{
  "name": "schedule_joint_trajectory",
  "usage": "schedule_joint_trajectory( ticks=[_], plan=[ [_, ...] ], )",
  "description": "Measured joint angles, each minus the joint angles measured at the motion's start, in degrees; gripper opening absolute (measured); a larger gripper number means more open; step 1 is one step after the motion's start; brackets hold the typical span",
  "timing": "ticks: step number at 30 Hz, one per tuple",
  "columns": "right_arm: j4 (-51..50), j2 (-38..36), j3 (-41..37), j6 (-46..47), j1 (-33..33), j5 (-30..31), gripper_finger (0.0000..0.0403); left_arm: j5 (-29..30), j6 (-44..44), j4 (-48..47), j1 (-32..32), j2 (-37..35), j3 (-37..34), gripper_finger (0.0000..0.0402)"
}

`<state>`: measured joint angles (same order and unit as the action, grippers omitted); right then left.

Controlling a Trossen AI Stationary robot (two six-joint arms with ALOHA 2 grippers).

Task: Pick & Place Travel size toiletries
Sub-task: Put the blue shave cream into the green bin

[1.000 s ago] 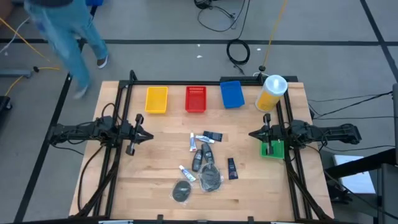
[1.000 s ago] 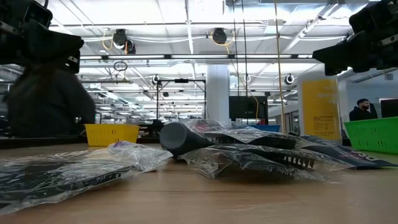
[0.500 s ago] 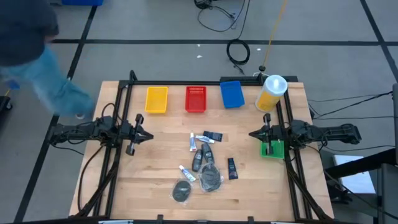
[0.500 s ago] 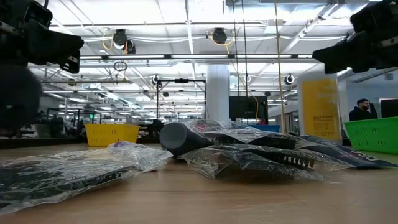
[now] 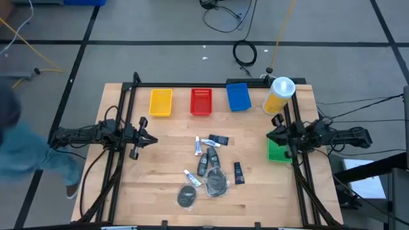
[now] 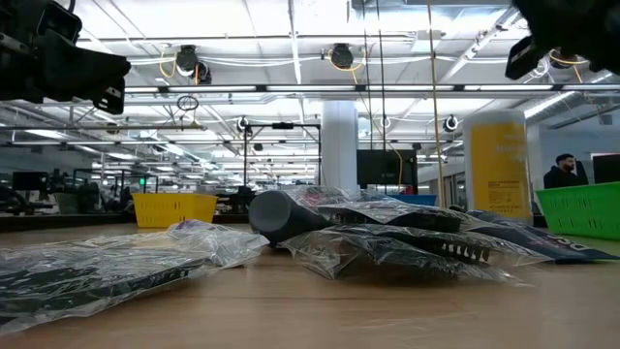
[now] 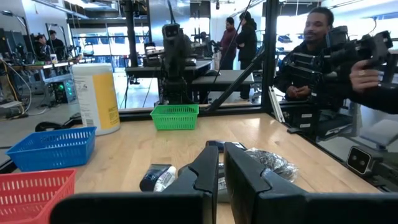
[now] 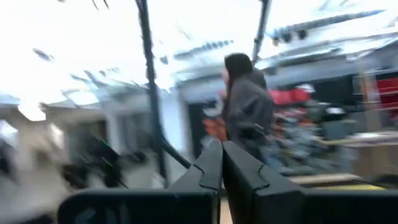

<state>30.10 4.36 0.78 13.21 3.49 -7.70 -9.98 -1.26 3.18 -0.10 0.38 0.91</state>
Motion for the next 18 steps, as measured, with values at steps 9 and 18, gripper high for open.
schedule_joint_trajectory(
  ticks=[9, 18],
  plan=[
    [6.6, 21.0, 2.9, 3.2, 6.2, 6.6, 0.0004, 0.0, -0.2, 0.4, 0.0, 0.0, 0.0, 0.0026],
    [6.3, 48.4, 11.5, 0.9, 11.1, 12.2, 0.0026, 1.0, -1.8, 0.5, 0.1, 0.0, 0.0, 0.0026]
  ],
)
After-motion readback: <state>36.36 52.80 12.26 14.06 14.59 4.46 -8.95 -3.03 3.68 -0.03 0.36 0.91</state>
